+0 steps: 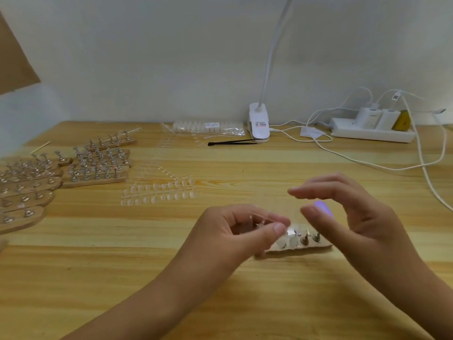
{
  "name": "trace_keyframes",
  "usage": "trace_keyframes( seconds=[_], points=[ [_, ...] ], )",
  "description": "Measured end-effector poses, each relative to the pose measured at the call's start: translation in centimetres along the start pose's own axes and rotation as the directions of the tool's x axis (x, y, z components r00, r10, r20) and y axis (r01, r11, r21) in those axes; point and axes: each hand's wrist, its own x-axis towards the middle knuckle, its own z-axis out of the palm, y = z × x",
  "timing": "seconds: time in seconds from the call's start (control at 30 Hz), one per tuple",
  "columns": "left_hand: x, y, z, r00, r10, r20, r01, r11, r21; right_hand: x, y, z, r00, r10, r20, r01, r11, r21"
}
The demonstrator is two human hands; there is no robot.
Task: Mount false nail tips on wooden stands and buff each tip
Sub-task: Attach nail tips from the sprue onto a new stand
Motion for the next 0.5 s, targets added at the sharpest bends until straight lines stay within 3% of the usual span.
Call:
trace_keyframes(
  seconds=[0.33,0.4,0.43,0.5],
  points=[
    [-0.15,0.2,0.62,0.996,0.05,-0.074,-0.049,0.999,0.006,-0.36,0.04,0.82,0.994,-0.107,-0.003,0.106,0.987,-0.119],
    [-0.1,0.26,0.62,0.997,0.03,-0.075,-0.031,0.999,-0.007,-0.59,0.14,0.75,0.983,-0.183,-0.007,0.177,0.961,-0.214],
    [-0.11,0.36,0.62,0.998,0.006,-0.068,-0.007,1.0,-0.019,-0.69,0.17,0.67,0.959,-0.284,0.011,0.27,0.902,-0.338],
    [-0.12,0.52,0.64,0.998,-0.048,-0.039,0.046,0.997,-0.058,-0.85,0.19,0.47,0.858,-0.496,0.134,0.475,0.667,-0.573]
  ],
)
